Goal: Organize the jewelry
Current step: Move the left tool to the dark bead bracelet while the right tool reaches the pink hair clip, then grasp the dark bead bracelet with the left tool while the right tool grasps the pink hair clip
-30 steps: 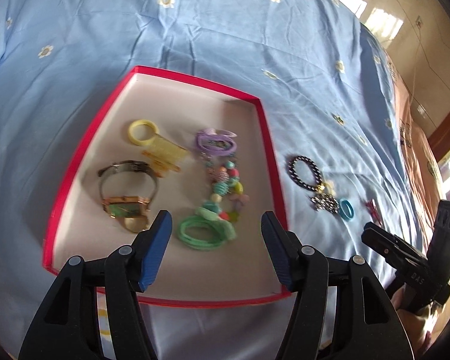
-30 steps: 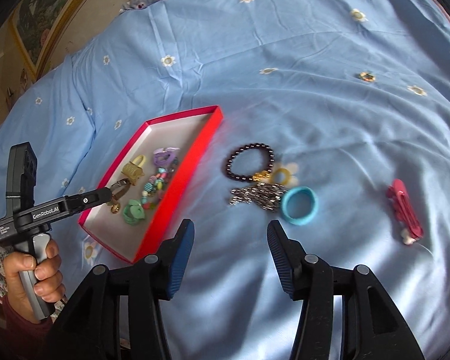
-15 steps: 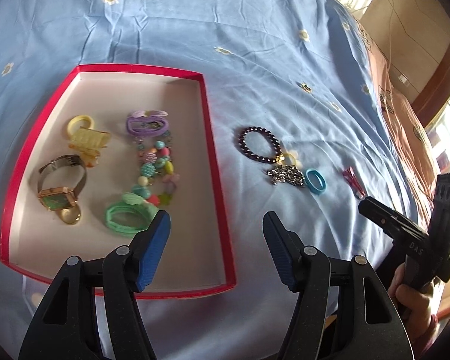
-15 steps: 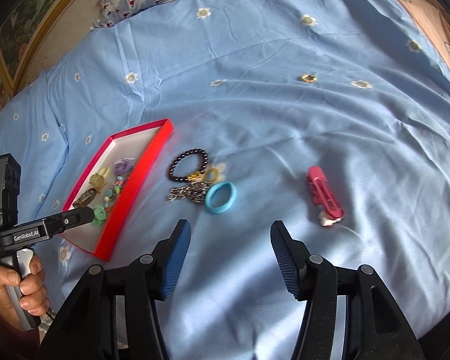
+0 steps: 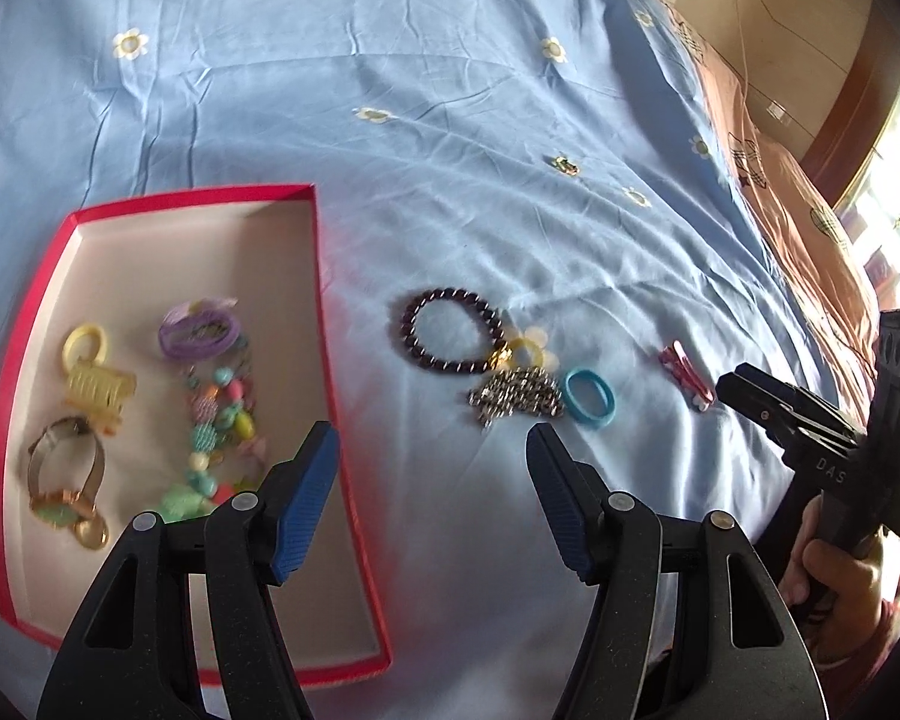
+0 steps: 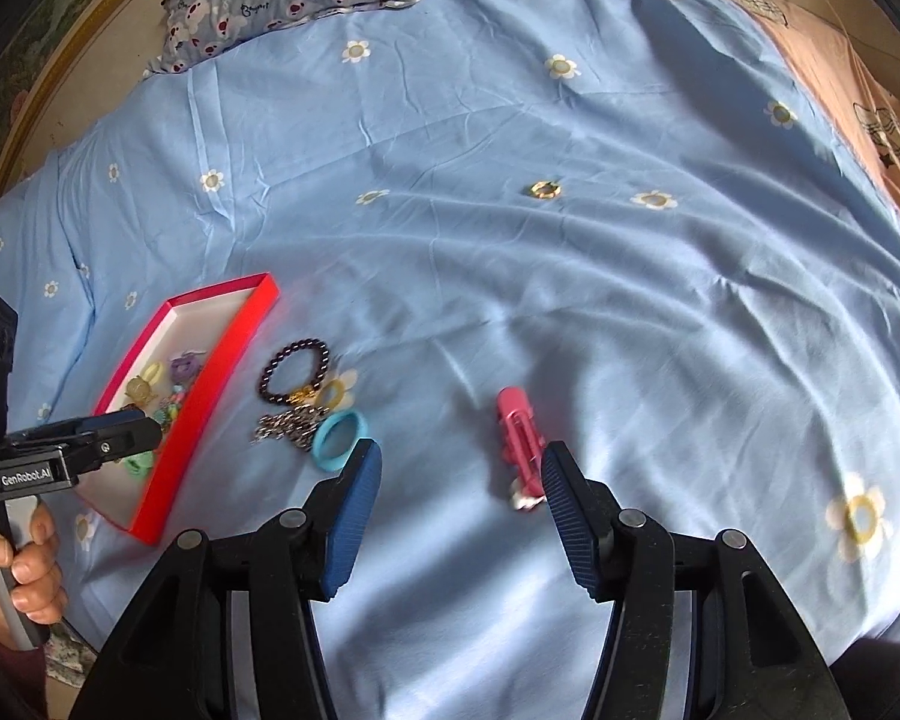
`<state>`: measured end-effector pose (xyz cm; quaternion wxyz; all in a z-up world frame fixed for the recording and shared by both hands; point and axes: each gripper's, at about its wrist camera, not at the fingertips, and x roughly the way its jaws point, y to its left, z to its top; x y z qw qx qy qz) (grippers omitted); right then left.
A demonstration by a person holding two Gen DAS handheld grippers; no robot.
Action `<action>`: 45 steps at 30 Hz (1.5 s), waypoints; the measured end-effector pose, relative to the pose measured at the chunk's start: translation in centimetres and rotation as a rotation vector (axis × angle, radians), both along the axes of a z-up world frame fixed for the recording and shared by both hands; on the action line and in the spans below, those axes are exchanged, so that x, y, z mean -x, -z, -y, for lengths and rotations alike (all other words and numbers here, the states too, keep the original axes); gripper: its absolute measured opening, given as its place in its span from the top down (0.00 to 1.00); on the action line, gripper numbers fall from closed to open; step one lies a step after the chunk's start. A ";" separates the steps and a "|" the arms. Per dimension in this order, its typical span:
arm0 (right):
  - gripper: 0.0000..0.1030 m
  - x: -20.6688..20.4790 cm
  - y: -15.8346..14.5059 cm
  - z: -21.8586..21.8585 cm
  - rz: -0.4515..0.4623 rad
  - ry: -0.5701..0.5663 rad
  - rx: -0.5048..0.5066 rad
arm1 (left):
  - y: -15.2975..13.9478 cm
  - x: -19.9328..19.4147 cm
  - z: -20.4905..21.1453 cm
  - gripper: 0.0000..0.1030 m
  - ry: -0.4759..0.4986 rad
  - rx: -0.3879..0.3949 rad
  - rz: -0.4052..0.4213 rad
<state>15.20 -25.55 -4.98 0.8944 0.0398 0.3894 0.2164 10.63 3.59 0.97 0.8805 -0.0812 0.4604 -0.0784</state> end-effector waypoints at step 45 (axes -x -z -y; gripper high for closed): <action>0.81 -3.1 0.7 -1.6 -0.029 -0.063 0.035 | 0.6 -5.8 3.2 0.94 0.129 0.044 0.008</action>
